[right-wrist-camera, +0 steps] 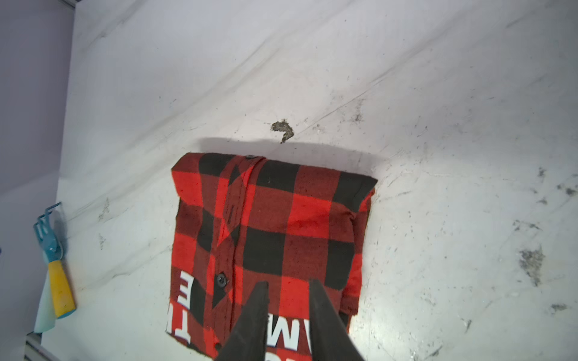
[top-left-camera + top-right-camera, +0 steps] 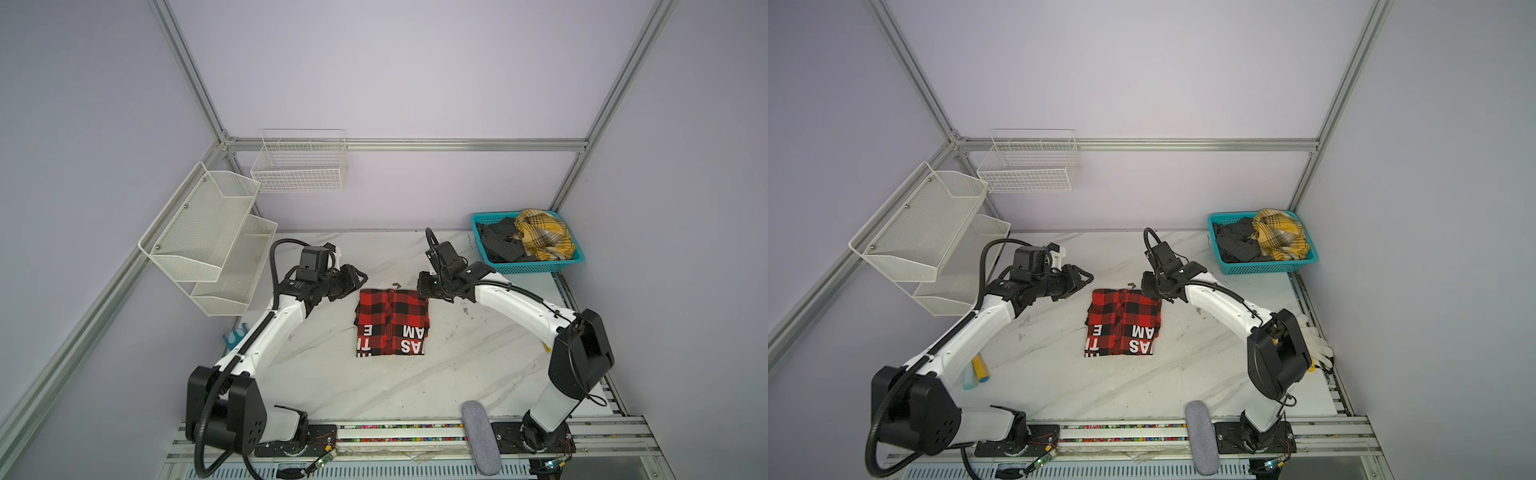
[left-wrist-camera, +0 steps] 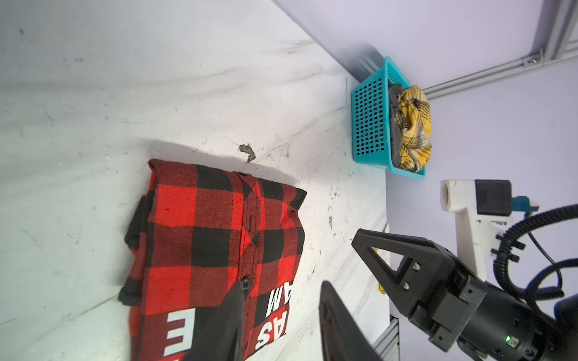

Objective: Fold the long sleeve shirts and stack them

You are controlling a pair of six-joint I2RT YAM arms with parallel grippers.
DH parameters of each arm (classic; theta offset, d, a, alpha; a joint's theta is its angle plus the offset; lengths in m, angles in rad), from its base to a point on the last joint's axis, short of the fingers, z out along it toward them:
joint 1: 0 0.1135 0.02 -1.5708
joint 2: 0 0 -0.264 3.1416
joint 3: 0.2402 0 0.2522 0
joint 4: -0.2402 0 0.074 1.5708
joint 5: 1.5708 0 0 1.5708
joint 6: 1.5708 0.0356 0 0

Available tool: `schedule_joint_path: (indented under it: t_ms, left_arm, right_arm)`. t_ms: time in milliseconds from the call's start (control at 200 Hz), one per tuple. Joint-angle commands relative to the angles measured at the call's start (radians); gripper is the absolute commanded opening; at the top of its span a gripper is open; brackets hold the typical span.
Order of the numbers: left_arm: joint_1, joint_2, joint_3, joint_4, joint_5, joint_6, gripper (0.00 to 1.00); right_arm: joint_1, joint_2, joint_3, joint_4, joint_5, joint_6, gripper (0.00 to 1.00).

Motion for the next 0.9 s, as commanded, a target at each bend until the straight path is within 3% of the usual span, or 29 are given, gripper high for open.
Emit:
schedule_joint_path:
  t_ms: [0,55,210,270,460,680,895]
  left_arm:
    - [0.034,-0.052,-0.058,-0.028,-0.031,0.051,0.46]
    - [0.060,-0.056,-0.064,-0.073,-0.025,0.059,0.50]
    - [0.132,-0.075,-0.124,-0.090,0.063,0.075,0.74]
    - [0.155,-0.082,-0.161,-0.076,0.078,0.067,0.77]
    - [0.203,-0.043,-0.240,-0.020,0.142,0.036,0.80]
    - [0.205,0.013,-0.293,0.015,0.158,0.031,0.75]
    - [0.208,0.067,-0.349,0.083,0.196,0.019,0.78]
  right_arm:
    - [0.008,-0.045,-0.092,0.019,0.005,0.060,0.27]
    - [0.010,-0.072,-0.129,0.041,-0.001,0.074,0.27]
    - [0.015,-0.111,-0.186,0.071,-0.007,0.099,0.29]
    - [0.019,-0.116,-0.199,0.083,-0.010,0.103,0.29]
    - [0.025,-0.084,-0.213,0.113,-0.037,0.111,0.29]
    - [0.031,-0.045,-0.212,0.133,-0.044,0.114,0.29]
    - [0.034,0.004,-0.214,0.159,-0.055,0.120,0.28]
